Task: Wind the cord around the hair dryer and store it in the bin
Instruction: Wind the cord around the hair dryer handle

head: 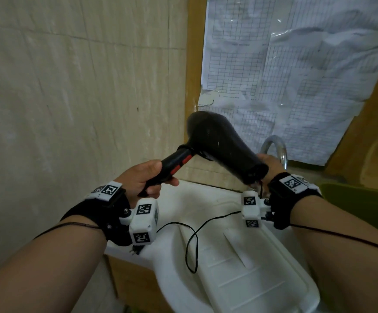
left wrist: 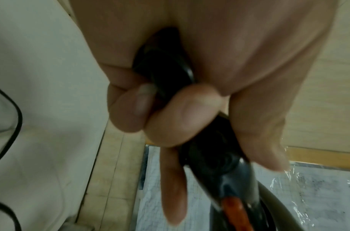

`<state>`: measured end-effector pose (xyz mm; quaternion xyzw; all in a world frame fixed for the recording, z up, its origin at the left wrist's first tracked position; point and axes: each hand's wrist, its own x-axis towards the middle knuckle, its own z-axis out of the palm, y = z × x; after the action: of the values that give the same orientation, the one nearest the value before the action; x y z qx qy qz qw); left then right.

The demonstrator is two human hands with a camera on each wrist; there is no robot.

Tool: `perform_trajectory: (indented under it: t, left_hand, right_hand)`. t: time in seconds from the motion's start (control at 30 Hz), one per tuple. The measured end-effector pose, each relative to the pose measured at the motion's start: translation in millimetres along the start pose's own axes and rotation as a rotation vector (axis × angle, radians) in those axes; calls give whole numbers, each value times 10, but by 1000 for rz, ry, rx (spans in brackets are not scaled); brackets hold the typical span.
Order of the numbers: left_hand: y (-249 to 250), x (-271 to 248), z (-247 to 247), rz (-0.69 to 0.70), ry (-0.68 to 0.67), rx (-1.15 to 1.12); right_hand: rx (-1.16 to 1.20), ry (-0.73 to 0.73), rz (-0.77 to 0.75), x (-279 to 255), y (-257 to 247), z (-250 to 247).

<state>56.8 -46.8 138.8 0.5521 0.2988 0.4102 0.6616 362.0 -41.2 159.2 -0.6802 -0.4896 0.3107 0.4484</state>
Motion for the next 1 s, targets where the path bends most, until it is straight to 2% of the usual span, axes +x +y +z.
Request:
perform_trajectory:
  t: [0.13, 0.27, 0.47, 0.57, 0.67, 0.73, 0.9, 1.0]
  left_hand:
    - [142, -6, -88, -23, -128, 206]
    - [262, 12, -132, -65, -185, 507]
    - [402, 64, -6, -100, -171, 1073]
    - [368, 104, 69, -126, -151, 1193]
    - [316, 112, 122, -104, -36, 1297]
    - [267, 126, 131, -63, 67, 1319]
    - [153, 182, 116, 22, 288, 1137]
    - [74, 193, 86, 40, 409, 852]
  right_hand:
    - [58, -11, -95, 21, -53, -128]
    - [-111, -33, -162, 119, -140, -187]
    - [-197, -117, -228, 65, -312, -177]
    - [-203, -118, -265, -1, -405, -133]
    - [-182, -103, -275, -54, -446, -78]
    - [-109, -128, -268, -78, -441, -31]
    - [22, -242, -251, -170, -347, 66]
    - [43, -348, -218, -227, -252, 115]
